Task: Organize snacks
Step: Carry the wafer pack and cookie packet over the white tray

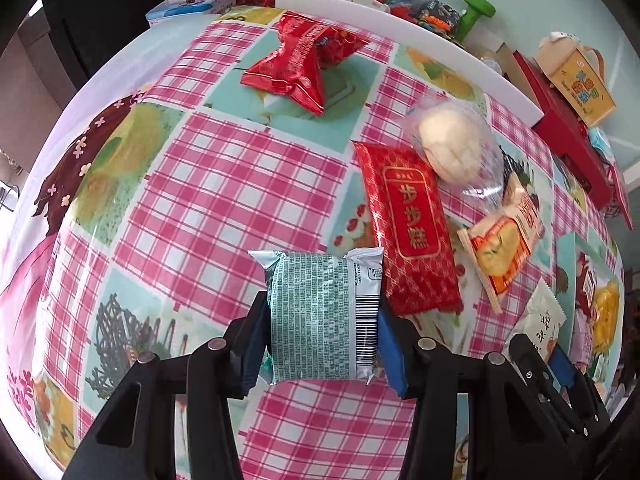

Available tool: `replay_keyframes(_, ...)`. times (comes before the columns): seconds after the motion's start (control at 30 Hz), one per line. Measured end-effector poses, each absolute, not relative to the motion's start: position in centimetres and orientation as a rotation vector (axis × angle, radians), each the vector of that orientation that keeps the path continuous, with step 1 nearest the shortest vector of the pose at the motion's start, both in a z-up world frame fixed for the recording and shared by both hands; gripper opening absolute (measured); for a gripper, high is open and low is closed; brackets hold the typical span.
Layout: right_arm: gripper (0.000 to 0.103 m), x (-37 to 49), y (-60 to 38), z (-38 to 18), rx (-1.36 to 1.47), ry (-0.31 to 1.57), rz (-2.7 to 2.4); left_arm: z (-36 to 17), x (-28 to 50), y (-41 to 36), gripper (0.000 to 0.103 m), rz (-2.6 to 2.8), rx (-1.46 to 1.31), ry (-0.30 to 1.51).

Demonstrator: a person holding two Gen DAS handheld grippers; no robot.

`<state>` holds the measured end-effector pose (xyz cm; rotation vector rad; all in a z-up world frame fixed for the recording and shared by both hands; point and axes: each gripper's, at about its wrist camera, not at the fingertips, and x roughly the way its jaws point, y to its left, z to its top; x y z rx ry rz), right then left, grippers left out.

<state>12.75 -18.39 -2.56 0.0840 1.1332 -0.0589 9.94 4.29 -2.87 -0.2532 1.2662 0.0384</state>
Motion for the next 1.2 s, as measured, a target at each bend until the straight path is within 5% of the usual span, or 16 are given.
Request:
replay_keyframes(0.63, 0.063, 11.2, -18.6, -2.6, 0.123, 1.160, -0.026, -2.6, 9.4, -4.4, 0.051, -0.138, -0.184, 1.307)
replay_keyframes(0.83, 0.072, 11.6, -17.9, -3.0, 0.091, 1.167, -0.032, -2.5, 9.8, -4.9, 0.051, -0.139, -0.179, 1.313)
replay_keyframes(1.2, 0.075, 11.5, -17.1, -3.5, 0.016, 1.156, -0.068, -3.0, 10.3, -4.1, 0.051, -0.133, -0.185, 1.318)
